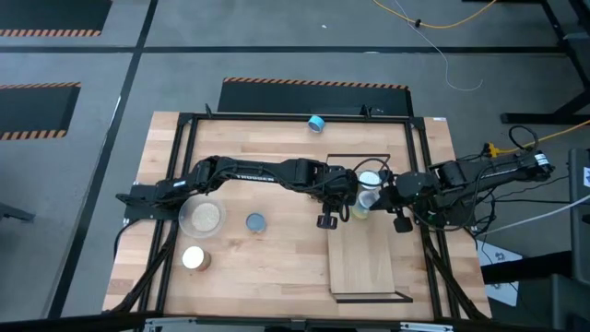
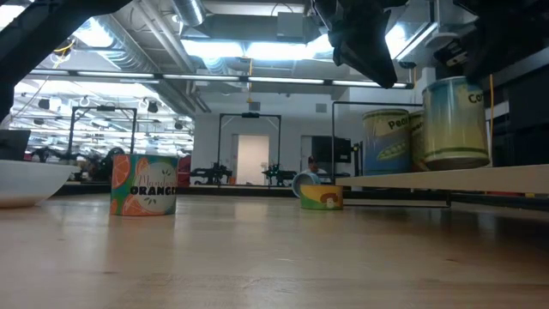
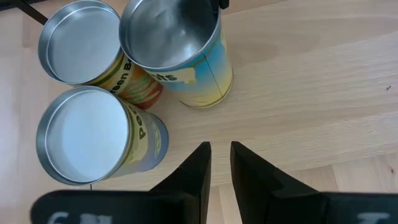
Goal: Pick and place cans onto a shelf
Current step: Put the light blue can onto the shelf
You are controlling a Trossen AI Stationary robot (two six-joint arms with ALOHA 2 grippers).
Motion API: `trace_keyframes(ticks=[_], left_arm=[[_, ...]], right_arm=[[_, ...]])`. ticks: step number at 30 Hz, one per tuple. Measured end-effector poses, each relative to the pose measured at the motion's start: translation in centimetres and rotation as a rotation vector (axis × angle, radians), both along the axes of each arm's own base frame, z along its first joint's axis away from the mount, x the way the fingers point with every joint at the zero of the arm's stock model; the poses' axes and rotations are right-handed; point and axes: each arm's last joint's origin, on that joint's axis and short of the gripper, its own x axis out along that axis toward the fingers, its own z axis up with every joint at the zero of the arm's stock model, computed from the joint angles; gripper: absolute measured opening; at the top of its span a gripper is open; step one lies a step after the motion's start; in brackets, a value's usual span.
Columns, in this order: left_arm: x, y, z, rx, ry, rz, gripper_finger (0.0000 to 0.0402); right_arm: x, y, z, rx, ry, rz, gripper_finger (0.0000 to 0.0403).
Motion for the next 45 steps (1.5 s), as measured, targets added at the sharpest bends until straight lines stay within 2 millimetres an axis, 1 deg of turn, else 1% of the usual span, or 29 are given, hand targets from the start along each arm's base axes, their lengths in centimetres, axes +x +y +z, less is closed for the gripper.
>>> trace_keyframes(ticks=[10,22,30,40,45], left_arm=[[0.0,0.0,0.0,0.000,0.000,0.000,0.0055],[0.0,0.0,0.0,0.000,0.001,0.000,0.0055],[0.0,0.0,0.0,0.000,0.000,0.001,0.0055],[0.0,0.0,0.0,0.000,0.001,0.001,0.0055],[0.0,0.0,0.0,0.000,0.001,0.000,0.0055]], right_arm=[[0.1,0.0,-0.1,-0.003,0.012,0.000,0.0002],[1.3,0.3,-1.1,-0.021,0.087,0.003,0.0002],[1.3,0.3,-1.1,-0.021,0.087,0.002,0.0007],[1.3,0.3,-1.1,-0.019,0.087,0.001,0.0031],[1.3,0.3,-1.1,-0.018,0.087,0.003,0.0049]])
